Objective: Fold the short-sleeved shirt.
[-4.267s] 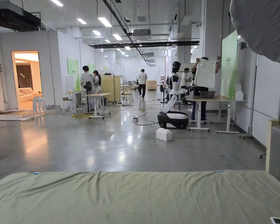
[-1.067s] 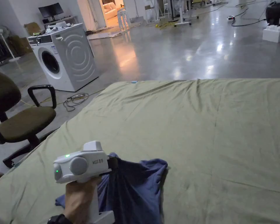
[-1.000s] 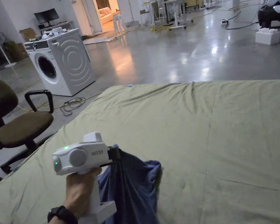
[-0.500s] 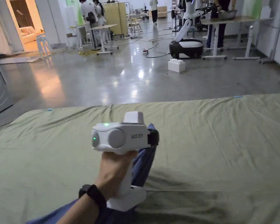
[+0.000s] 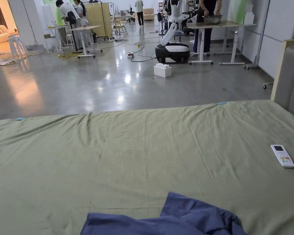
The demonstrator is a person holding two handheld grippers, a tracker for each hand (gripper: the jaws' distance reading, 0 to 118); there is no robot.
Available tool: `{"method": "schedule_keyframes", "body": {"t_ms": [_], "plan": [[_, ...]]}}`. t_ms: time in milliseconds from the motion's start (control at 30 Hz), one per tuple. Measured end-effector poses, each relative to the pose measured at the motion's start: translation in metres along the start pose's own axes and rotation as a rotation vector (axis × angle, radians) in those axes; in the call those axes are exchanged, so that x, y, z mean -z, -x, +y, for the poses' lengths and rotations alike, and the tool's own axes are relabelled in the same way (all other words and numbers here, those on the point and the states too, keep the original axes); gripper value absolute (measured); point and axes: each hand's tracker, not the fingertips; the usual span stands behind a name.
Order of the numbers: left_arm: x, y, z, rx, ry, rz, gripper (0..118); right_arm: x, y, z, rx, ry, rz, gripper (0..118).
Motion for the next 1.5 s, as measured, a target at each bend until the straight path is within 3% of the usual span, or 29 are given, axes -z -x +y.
{"method": "schedule_keyframes", "body": {"t_ms": [33, 100, 133, 233, 400, 533, 567, 667, 767, 833, 1233, 1500], "plan": [[0.001, -0.001, -0.003, 0.021, -0.003, 0.037, 14, 0.000, 0.001, 0.000, -0.004, 0.002, -0.001, 0], [-0.010, 0.011, -0.003, -0.059, -0.028, -0.014, 65, 0.001, 0.005, 0.001, -0.018, -0.001, 0.011, 0], [-0.021, 0.017, -0.002, -0.099, -0.059, -0.031, 77, 0.003, 0.006, 0.003, -0.023, -0.004, 0.021, 0], [-0.086, 0.040, 0.006, -0.114, -0.225, 0.037, 78, 0.010, 0.016, 0.012, -0.046, -0.036, 0.070, 0], [-0.248, 0.072, -0.024, -0.097, -0.502, 0.250, 78, 0.019, 0.043, 0.038, -0.081, -0.137, 0.166, 0], [-0.359, 0.070, -0.078, -0.059, -0.711, 0.525, 75, 0.021, 0.062, 0.056, -0.114, -0.185, 0.216, 0], [-0.381, 0.067, -0.093, -0.041, -0.745, 0.600, 70, 0.020, 0.065, 0.060, -0.114, -0.198, 0.231, 0], [-0.427, 0.051, -0.129, -0.048, -0.772, 0.854, 28, 0.017, 0.074, 0.070, -0.117, -0.217, 0.277, 0], [-0.455, 0.035, -0.153, -0.054, -0.814, 0.984, 4, 0.014, 0.081, 0.074, -0.153, -0.227, 0.277, 0], [-0.467, 0.028, -0.166, -0.060, -0.815, 0.990, 0, 0.010, 0.083, 0.073, -0.166, -0.230, 0.276, 0], [-0.465, 0.013, -0.172, -0.065, -0.744, 0.941, 0, -0.005, 0.085, 0.068, -0.209, -0.262, 0.243, 0], [-0.441, 0.069, -0.146, -0.154, -0.652, 0.788, 0, 0.004, 0.080, 0.063, -0.179, -0.212, 0.245, 0]]}}
